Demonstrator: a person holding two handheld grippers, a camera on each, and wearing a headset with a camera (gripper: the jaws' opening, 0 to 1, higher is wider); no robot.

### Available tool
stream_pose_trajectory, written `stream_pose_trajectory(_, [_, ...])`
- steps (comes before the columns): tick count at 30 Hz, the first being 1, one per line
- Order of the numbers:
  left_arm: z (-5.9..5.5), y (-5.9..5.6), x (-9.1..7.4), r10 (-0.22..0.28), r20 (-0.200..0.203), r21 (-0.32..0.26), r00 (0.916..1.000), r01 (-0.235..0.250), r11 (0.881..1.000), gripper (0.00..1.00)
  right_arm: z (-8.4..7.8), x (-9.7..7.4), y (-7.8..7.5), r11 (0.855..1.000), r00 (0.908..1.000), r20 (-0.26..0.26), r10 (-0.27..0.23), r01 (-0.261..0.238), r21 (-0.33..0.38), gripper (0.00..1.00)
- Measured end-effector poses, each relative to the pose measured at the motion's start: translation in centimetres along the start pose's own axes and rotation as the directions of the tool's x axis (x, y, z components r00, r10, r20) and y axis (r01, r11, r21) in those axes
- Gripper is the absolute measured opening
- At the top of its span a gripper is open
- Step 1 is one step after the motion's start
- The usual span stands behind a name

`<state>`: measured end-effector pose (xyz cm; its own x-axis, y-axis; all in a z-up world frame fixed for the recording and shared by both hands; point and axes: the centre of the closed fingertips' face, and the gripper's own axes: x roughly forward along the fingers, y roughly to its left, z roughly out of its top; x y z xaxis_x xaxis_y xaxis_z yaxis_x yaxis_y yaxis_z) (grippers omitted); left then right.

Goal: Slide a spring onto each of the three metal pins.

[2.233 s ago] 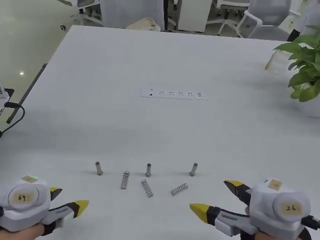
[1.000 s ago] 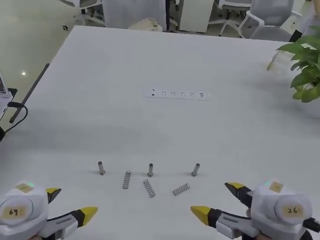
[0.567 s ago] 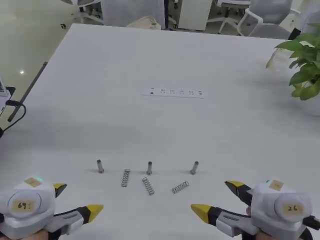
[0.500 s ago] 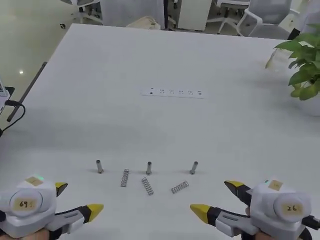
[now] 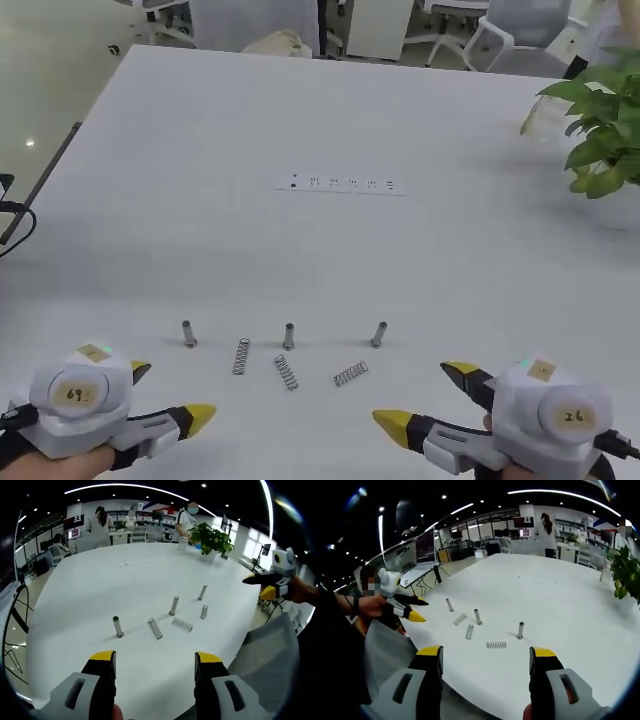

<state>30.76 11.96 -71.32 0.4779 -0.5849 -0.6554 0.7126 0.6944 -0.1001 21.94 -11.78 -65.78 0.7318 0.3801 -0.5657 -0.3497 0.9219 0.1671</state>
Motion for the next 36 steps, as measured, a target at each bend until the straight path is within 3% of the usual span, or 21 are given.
stream_pose_trajectory(13, [0.6, -0.6, 3.0, -0.044, -0.024, 0.018, 0.9987, 0.045, 0.999, 0.56, 0.5, 0.2, -0.1, 1.000, 1.0000, -0.003, 0.004, -0.004, -0.006, 0.68])
stream_pose_trajectory(36, [-0.5, -0.2, 6.6, -0.061, -0.065, -0.026, 0.9960, 0.060, 0.998, 0.48, 0.9, 0.7, 0.0, 1.000, 0.9996, -0.020, 0.022, -0.022, -0.021, 0.68])
